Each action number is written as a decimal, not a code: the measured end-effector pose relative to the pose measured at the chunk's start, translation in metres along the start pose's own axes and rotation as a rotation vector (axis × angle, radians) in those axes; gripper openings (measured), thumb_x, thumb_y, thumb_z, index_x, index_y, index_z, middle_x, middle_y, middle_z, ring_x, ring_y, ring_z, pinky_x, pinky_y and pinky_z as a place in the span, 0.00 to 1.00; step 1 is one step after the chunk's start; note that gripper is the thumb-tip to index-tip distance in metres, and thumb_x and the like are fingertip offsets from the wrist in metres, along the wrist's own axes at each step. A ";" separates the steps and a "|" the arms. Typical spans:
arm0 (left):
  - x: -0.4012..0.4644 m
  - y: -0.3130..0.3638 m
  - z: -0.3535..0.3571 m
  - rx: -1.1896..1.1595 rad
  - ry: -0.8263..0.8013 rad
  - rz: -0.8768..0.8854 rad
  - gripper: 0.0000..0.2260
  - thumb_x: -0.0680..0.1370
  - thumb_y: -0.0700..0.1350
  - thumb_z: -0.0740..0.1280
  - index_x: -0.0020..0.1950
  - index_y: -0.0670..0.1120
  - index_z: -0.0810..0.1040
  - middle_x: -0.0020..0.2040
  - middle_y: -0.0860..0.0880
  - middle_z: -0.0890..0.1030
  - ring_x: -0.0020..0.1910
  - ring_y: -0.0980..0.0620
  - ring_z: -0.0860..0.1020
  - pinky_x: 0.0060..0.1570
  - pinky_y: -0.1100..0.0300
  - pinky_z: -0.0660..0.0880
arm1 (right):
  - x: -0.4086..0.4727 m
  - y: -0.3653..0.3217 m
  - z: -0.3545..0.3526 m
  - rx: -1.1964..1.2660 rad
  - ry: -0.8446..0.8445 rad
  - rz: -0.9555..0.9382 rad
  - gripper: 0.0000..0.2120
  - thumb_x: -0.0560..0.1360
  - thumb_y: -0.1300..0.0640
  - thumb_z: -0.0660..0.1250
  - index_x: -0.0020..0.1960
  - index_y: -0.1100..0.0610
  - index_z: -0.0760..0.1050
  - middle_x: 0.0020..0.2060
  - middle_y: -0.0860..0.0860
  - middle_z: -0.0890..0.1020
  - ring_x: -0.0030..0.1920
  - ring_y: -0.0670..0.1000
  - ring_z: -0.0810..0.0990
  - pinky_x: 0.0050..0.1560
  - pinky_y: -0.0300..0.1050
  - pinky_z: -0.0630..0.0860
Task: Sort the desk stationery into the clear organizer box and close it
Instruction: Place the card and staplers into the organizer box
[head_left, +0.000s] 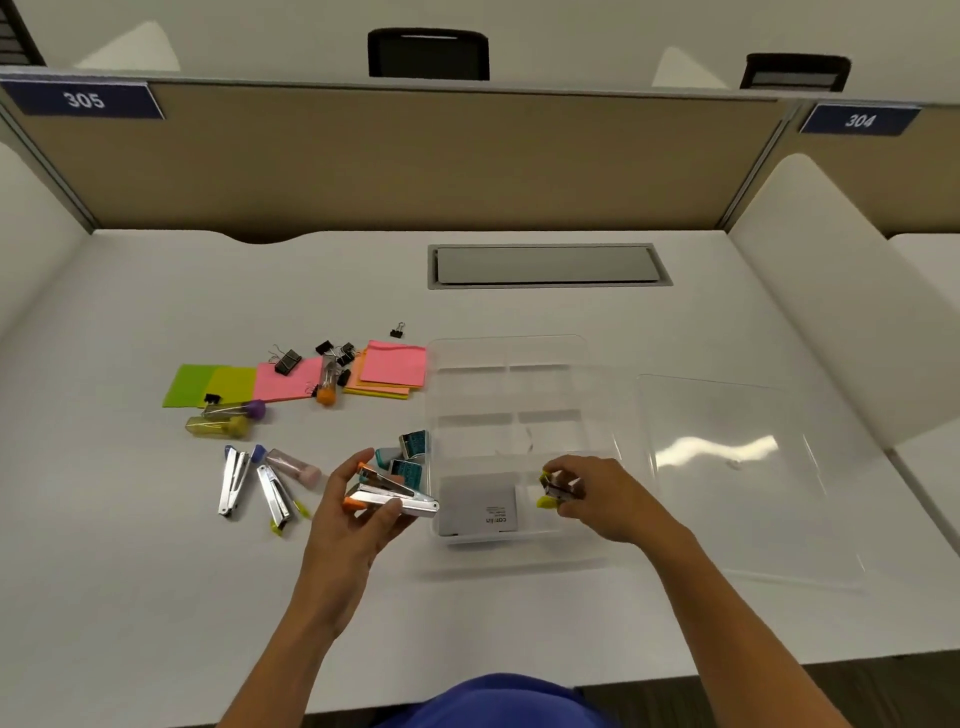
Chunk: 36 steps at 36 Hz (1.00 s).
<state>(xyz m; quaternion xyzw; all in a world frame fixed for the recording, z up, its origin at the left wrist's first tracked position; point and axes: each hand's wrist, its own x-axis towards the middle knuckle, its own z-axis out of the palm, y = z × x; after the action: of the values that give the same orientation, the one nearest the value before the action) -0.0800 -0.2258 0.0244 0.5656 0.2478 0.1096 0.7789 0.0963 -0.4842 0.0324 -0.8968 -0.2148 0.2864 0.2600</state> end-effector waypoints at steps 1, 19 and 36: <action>-0.001 -0.001 -0.001 0.006 0.001 0.000 0.28 0.69 0.41 0.72 0.67 0.60 0.73 0.61 0.47 0.80 0.58 0.47 0.81 0.49 0.54 0.81 | 0.002 0.000 0.003 -0.087 -0.007 0.014 0.21 0.74 0.61 0.72 0.63 0.47 0.76 0.57 0.47 0.80 0.53 0.49 0.80 0.53 0.43 0.78; -0.007 -0.011 -0.001 -0.054 0.056 -0.030 0.27 0.71 0.39 0.72 0.67 0.59 0.73 0.62 0.47 0.80 0.58 0.44 0.81 0.52 0.50 0.81 | 0.016 0.008 0.010 -0.202 -0.057 0.039 0.23 0.78 0.56 0.69 0.71 0.52 0.72 0.63 0.48 0.79 0.58 0.49 0.79 0.61 0.46 0.76; -0.009 -0.012 0.087 0.243 -0.210 -0.034 0.22 0.79 0.42 0.67 0.65 0.64 0.69 0.62 0.50 0.78 0.56 0.53 0.81 0.56 0.56 0.80 | -0.026 -0.038 0.012 0.012 0.068 -0.362 0.29 0.73 0.39 0.71 0.71 0.43 0.70 0.61 0.40 0.77 0.54 0.40 0.77 0.55 0.36 0.76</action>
<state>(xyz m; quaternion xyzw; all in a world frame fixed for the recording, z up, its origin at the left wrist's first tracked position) -0.0445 -0.3062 0.0363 0.6597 0.1858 0.0058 0.7282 0.0600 -0.4649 0.0566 -0.8511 -0.3620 0.2057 0.3197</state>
